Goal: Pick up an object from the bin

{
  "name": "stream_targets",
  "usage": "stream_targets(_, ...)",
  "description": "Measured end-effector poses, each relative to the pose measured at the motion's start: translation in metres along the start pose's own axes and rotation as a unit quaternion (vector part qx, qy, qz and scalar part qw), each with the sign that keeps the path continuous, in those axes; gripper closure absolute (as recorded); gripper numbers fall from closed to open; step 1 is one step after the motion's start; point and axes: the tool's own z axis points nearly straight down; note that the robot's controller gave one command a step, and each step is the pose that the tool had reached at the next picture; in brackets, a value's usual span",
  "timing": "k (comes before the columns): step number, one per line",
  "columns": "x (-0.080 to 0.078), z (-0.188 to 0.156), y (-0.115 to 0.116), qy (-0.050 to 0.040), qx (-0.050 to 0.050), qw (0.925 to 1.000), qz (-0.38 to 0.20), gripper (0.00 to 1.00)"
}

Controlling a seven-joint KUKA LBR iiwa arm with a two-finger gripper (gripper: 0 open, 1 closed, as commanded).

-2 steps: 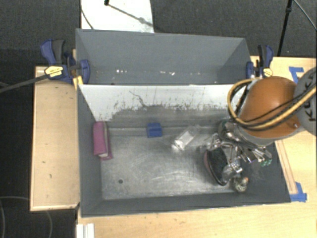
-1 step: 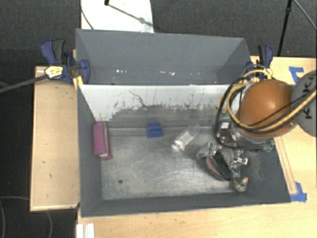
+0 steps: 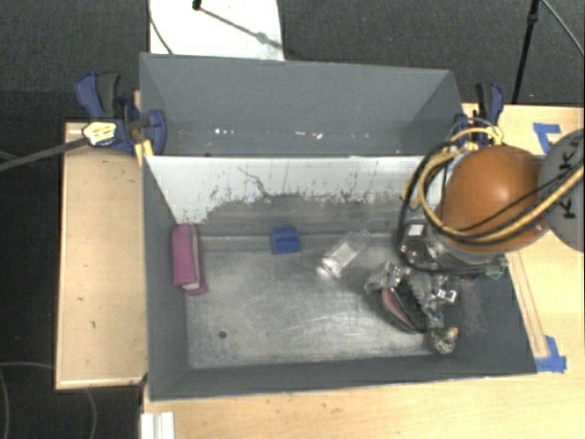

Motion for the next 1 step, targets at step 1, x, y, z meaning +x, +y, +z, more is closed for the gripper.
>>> stream_targets(1,0.0017,-0.1387,-0.0114,0.0026,-0.005,0.9952,-0.098,1.00)
